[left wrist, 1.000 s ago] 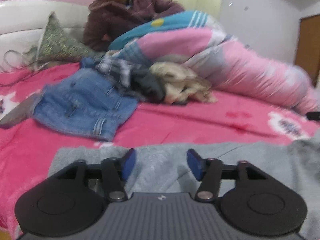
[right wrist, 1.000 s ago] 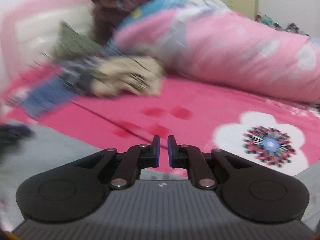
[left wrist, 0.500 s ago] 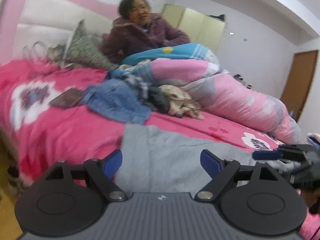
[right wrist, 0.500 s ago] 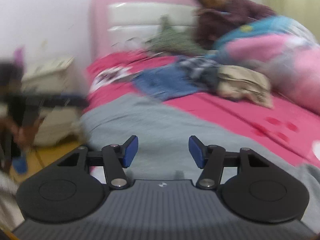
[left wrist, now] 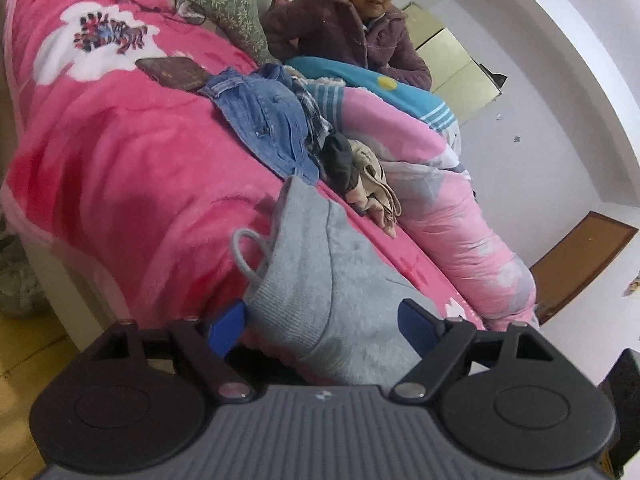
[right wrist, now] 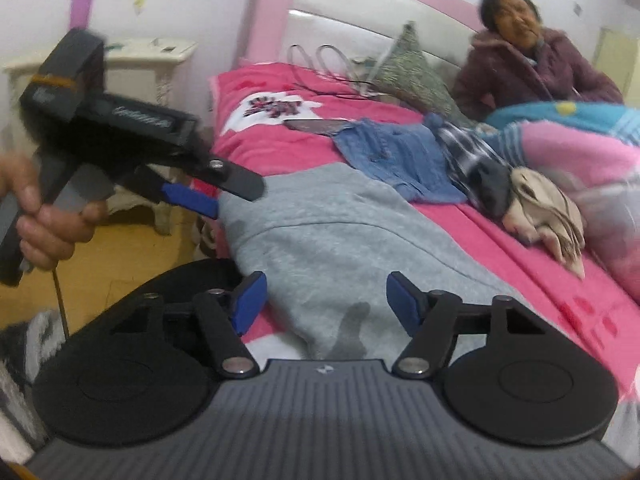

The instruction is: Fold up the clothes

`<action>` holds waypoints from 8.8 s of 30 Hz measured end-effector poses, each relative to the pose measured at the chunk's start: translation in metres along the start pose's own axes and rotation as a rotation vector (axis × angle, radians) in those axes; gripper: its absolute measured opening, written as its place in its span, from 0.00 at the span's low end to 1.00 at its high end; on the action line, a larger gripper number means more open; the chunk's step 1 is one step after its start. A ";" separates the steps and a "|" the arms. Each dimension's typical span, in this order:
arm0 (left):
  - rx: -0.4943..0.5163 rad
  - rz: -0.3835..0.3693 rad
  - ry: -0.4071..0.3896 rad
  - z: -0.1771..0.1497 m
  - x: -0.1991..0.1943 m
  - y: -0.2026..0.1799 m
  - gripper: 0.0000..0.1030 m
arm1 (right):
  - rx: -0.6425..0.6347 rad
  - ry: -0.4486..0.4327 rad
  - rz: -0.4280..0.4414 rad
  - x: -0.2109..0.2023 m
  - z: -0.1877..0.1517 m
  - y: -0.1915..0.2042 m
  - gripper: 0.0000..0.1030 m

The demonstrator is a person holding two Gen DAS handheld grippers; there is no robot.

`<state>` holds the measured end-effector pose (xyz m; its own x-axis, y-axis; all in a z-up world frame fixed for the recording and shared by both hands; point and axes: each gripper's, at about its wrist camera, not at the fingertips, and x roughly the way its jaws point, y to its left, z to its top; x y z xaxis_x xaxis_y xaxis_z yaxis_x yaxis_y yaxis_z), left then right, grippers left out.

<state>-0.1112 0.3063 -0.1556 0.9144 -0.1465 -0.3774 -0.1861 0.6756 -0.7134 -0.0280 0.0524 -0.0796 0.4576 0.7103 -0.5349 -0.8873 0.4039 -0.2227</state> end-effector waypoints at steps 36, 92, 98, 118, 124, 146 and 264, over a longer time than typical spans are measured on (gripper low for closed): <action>-0.475 -0.410 0.186 0.082 0.084 0.034 0.86 | 0.105 -0.100 -0.029 0.065 0.018 -0.006 0.20; 0.451 0.031 0.011 0.170 0.082 -0.126 0.87 | 0.536 -0.151 -0.077 -0.027 -0.005 -0.095 0.99; 0.650 -0.155 0.152 0.066 0.117 -0.212 1.00 | 0.801 -0.160 -0.440 -0.137 -0.092 -0.127 0.99; 0.959 -0.091 0.210 -0.141 0.184 -0.316 1.00 | 1.130 -0.195 -0.867 -0.272 -0.282 -0.195 0.98; 1.008 -0.111 0.189 -0.154 0.206 -0.322 0.97 | 1.087 -0.142 -0.797 -0.261 -0.284 -0.250 0.79; 0.923 -0.213 0.301 -0.130 0.234 -0.285 0.71 | 0.980 -0.202 -0.723 -0.285 -0.200 -0.368 0.11; 0.674 -0.050 0.306 -0.062 0.349 -0.248 0.79 | 0.444 0.309 -0.950 -0.134 -0.184 -0.373 0.26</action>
<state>0.2313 0.0425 -0.1472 0.7568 -0.3168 -0.5717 0.2038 0.9455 -0.2541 0.2312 -0.2996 -0.0749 0.8554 -0.1517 -0.4952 -0.0513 0.9267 -0.3724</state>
